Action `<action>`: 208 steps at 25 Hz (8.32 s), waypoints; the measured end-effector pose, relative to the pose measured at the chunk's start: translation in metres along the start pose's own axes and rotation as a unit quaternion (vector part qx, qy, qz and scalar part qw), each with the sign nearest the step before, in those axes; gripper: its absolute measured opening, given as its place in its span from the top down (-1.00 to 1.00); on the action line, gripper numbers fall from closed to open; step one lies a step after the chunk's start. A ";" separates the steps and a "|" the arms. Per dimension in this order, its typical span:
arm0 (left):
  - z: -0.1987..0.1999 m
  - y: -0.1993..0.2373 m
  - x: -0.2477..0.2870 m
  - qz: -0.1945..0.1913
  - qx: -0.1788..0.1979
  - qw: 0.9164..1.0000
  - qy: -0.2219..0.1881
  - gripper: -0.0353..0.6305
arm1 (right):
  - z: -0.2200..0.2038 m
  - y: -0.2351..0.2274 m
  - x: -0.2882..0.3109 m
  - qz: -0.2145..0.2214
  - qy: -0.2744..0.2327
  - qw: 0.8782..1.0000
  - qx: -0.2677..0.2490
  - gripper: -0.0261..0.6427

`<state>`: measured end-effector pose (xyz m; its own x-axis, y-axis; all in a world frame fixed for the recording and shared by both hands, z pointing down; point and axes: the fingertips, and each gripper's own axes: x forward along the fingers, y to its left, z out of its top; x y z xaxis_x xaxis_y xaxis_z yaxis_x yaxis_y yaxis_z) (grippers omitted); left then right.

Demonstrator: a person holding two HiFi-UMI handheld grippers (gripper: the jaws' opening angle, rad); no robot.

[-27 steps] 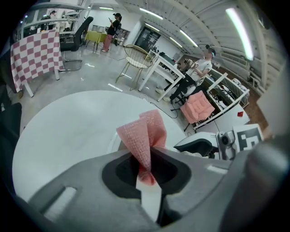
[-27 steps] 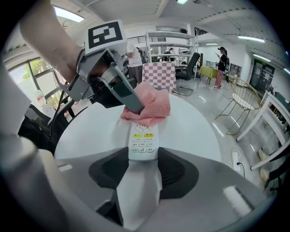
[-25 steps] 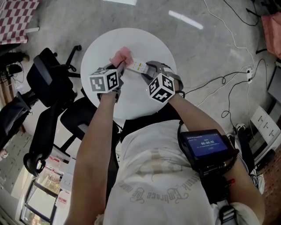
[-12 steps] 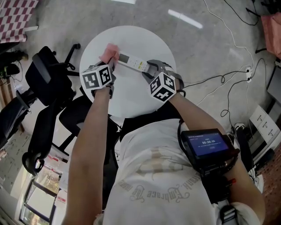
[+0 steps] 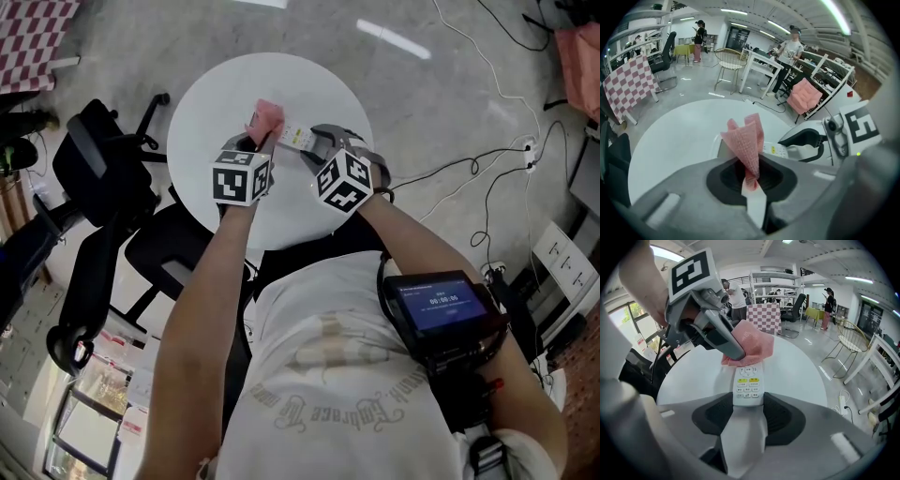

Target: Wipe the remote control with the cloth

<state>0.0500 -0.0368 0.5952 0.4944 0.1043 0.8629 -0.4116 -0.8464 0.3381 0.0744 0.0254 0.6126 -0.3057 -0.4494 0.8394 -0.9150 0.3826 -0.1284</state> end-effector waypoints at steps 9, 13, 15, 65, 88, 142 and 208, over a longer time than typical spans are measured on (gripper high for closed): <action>-0.008 -0.063 0.017 -0.061 0.018 0.998 0.016 0.79 | -0.002 0.000 0.001 -0.001 -0.002 1.000 -0.007 0.29; -0.007 -0.069 0.018 -0.084 -0.006 0.996 0.017 0.79 | -0.002 0.000 0.001 -0.003 -0.002 1.000 -0.014 0.29; -0.005 -0.073 0.018 -0.112 -0.027 0.993 0.018 0.79 | -0.002 -0.001 0.000 -0.004 -0.002 1.000 -0.017 0.29; -0.149 -0.013 -0.090 -0.068 -0.397 0.886 -0.231 0.79 | 0.001 0.033 -0.007 0.204 0.060 0.954 0.213 0.18; -0.062 -0.069 -0.146 -0.257 -0.387 0.812 -0.354 0.78 | 0.118 0.109 -0.097 0.427 -0.159 0.869 0.193 0.18; -0.026 -0.015 -0.197 -0.290 -0.341 0.817 -0.363 0.77 | 0.087 0.141 -0.100 0.473 -0.102 0.872 0.069 0.20; -0.116 -0.104 -0.150 -0.111 -0.445 0.821 -0.341 0.77 | 0.005 -0.001 0.018 0.047 0.106 0.960 -0.253 0.17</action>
<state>-0.0704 0.0959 0.4746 0.8217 -0.3684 0.4350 -0.4995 -0.0977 0.8608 0.0689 0.0127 0.6249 -0.2718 -0.2403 0.9319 -0.6239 0.7813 0.0195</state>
